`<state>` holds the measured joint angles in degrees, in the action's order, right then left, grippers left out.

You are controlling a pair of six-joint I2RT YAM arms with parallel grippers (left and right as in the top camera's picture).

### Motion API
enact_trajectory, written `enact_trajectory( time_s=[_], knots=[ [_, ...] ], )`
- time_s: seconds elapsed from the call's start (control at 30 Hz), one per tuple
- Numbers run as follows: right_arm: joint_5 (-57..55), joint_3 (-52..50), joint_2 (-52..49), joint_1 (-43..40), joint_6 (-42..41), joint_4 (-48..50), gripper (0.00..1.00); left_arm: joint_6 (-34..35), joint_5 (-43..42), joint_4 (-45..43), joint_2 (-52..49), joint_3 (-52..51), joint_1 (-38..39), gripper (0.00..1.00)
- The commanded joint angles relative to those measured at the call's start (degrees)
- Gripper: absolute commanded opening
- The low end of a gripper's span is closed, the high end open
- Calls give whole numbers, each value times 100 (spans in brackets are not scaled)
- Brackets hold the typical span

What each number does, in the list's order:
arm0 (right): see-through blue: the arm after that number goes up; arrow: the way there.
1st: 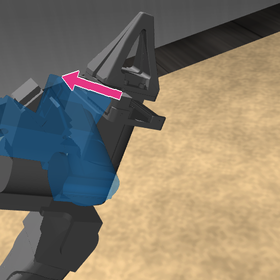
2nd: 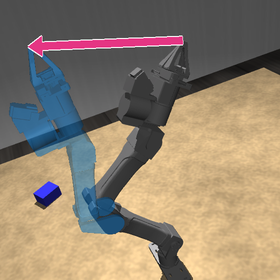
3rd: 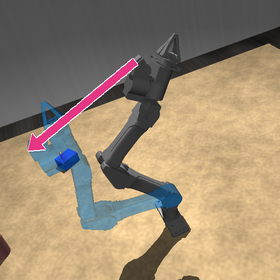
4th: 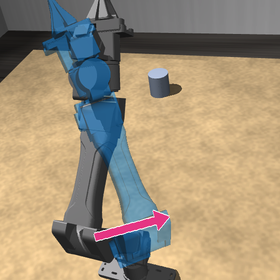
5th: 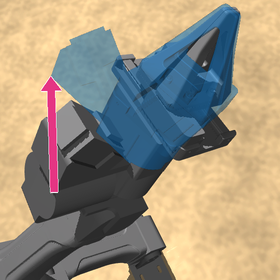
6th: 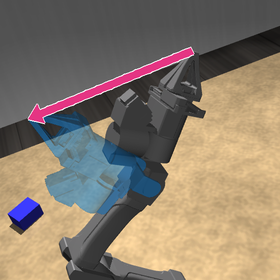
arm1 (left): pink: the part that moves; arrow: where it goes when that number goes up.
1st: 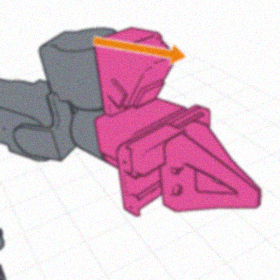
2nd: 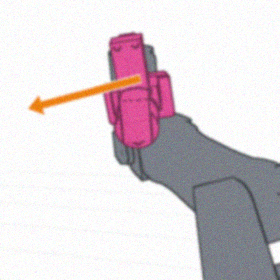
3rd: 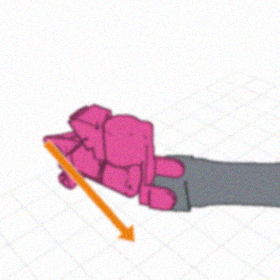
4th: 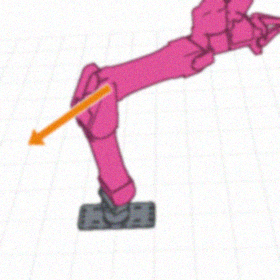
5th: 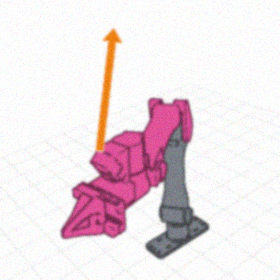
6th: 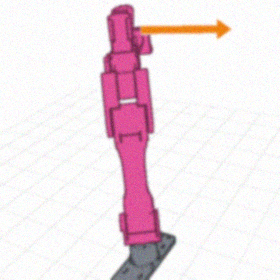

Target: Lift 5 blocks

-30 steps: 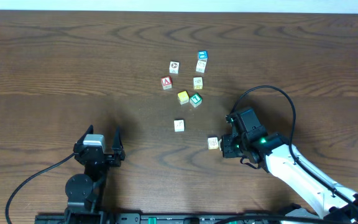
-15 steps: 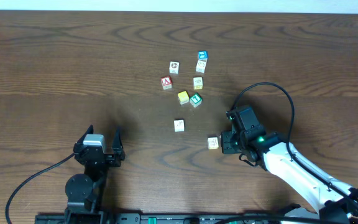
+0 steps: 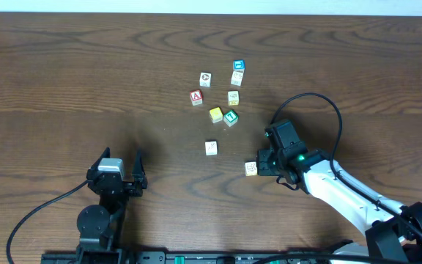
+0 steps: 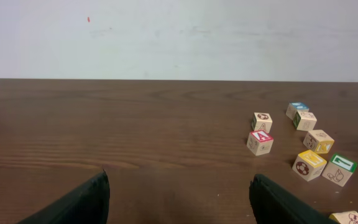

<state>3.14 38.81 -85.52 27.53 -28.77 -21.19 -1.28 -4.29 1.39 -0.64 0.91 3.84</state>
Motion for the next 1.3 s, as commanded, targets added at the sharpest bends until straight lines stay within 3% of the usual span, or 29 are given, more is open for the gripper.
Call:
enact_trajectory(
  time_s=[0.0,0.57,1.27],
  knots=[
    [74,-249,-361,195,-424,-138,7,31,-98,227,4,-68,-28,73],
    [-474,-249,-356,245,-442,-640,3,31,-98,227,4,-68,-28,73],
    [367,-249,-356,258,-332,-992,2,31,-98,227,-2,-68,-28,73]
  ],
)
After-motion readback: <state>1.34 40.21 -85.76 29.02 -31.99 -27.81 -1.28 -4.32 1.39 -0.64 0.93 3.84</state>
